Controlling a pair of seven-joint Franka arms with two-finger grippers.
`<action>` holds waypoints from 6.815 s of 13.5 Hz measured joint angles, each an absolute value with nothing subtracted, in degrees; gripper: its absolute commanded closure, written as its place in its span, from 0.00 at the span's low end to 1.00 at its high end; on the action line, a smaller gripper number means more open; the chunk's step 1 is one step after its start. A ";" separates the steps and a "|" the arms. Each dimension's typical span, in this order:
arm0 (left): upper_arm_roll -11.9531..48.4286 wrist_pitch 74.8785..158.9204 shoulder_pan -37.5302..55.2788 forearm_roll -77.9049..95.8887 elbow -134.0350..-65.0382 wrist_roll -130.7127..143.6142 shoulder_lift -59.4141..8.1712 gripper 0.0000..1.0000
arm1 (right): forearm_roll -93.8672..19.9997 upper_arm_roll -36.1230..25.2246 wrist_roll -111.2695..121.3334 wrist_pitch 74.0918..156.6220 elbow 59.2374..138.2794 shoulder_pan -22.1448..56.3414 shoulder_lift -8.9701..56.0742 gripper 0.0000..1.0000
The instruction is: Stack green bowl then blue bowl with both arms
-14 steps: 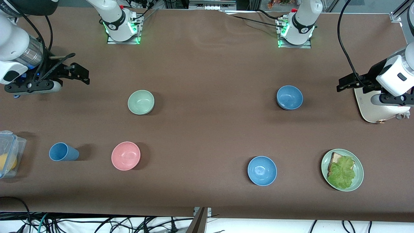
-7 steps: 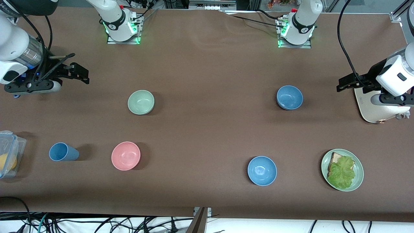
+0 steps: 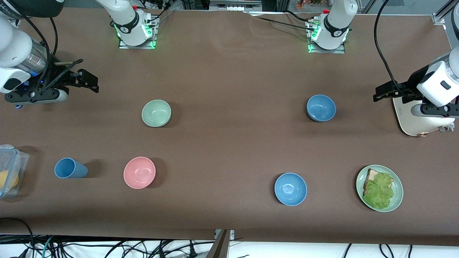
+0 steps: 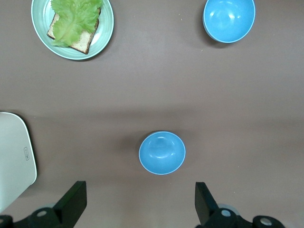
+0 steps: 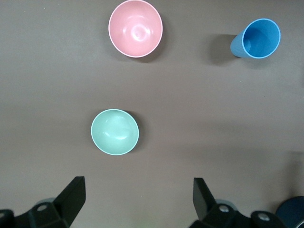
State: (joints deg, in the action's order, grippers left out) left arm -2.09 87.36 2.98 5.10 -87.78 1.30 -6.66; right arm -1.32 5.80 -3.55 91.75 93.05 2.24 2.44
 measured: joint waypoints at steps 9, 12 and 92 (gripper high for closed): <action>-2.11 87.36 2.97 5.10 -87.78 1.30 -6.66 0.00 | -1.28 5.80 -3.55 91.60 93.22 2.24 2.47 0.00; -2.15 87.36 2.96 5.10 -87.78 1.30 -6.66 0.00 | -1.27 5.80 -3.55 91.57 93.43 2.23 2.48 0.00; -1.88 87.53 4.00 3.26 -92.89 1.37 -11.13 0.00 | -1.26 -4.08 -35.74 117.83 90.85 26.38 21.75 0.01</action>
State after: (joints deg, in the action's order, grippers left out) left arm -1.88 87.53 4.00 3.26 -92.89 1.37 -11.13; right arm -1.26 -4.08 -35.74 117.83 90.85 26.38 21.75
